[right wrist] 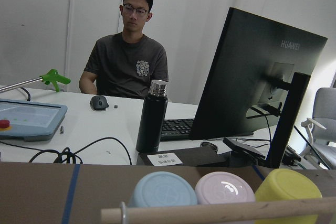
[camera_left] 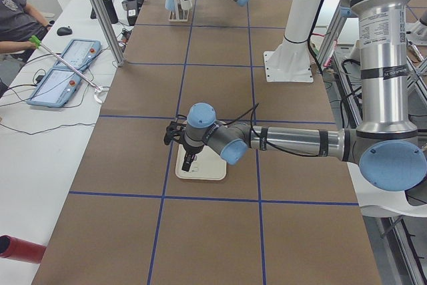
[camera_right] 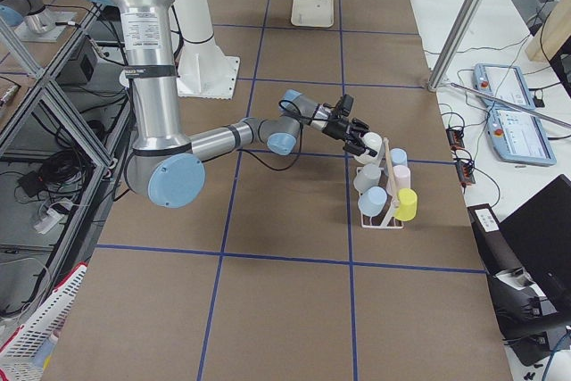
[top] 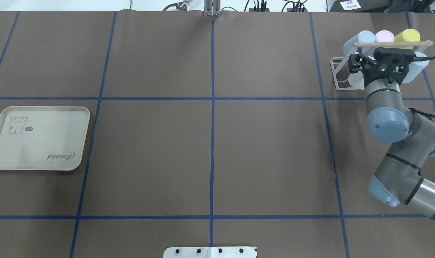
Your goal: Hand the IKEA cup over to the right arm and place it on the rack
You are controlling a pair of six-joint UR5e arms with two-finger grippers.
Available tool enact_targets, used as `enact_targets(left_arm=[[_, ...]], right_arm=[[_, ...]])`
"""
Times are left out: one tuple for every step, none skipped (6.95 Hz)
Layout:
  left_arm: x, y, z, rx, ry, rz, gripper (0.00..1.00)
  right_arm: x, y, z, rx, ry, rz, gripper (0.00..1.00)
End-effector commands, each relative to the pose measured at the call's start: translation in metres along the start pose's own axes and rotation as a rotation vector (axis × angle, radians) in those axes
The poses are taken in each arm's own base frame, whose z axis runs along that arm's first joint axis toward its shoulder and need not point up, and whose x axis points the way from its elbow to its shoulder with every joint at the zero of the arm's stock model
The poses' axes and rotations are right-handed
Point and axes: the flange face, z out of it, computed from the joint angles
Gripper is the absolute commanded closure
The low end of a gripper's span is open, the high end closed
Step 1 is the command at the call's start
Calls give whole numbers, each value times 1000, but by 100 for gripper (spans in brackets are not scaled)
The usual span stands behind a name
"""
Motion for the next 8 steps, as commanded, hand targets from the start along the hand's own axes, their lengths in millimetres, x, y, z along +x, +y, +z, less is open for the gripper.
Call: enact_targets(left_arm=[[-1,0,0,1,0,-1,0],[0,-1,-1,2,0,0,0],[0,-1,-1,2,0,0,0],[1,-2,-1,2,1,0,0],[0,-2,-2,2,1,-1,0],[-8,-3,-8,14,-8,0,0],[-13,-2,-10,14,-13,27,0],[-19,0,-14,11,5,14,0]], right_arm=[[-5,-3,-1,5,-9,11,1],[-7,-5,-2,8,-18,15,1],[-9,-8,-4,-8,-35,21,1],[-13,-25,-14,-20,-71,45,1],[-6,-34,-17,-22,-77,50,1],[7,-50,-20,-25,-84,10,1],[32,-62,-22,-78,-104,-5,1],[58,-77,-16,-109,-105,-48,1]])
